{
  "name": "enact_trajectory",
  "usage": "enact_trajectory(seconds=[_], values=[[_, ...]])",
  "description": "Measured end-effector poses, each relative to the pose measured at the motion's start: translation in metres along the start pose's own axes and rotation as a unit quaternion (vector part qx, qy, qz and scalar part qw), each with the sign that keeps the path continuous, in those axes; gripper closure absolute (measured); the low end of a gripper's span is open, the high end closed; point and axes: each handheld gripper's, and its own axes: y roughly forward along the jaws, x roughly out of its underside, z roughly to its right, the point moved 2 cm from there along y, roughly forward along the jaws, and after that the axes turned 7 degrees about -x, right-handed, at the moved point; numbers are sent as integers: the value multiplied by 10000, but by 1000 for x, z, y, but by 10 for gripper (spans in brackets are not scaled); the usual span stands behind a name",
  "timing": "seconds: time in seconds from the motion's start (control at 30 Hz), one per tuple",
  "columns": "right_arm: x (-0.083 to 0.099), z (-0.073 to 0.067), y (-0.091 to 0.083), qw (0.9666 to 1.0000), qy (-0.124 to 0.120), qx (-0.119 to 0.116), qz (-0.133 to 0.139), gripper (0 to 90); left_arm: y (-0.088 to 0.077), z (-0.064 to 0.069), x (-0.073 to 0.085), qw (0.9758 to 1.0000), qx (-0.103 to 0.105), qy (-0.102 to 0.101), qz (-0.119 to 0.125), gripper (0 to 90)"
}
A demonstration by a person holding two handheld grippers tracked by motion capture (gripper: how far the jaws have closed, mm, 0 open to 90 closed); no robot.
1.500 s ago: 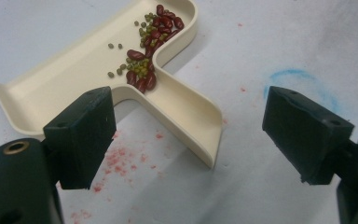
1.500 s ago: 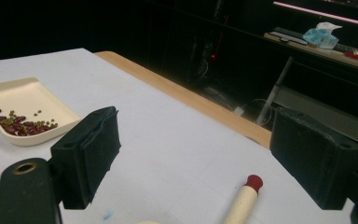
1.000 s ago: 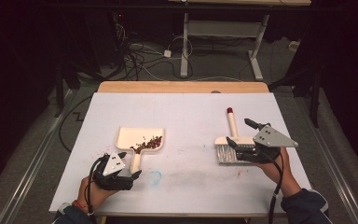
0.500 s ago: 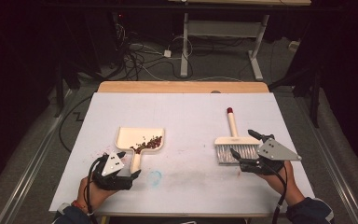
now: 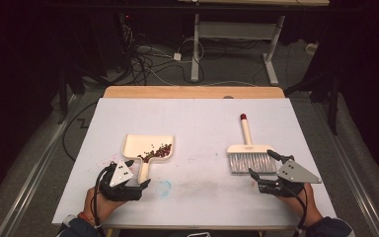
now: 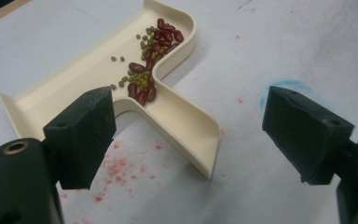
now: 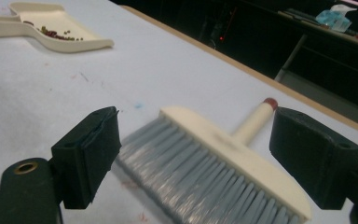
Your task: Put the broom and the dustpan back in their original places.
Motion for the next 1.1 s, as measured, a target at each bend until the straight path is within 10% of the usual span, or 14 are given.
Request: enact_trajectory(seconds=[1.1], values=[[7, -7, -2, 9997, -39, -219, -120, 163, -4, 7, 2, 9997, -75, 224, -101, 172]])
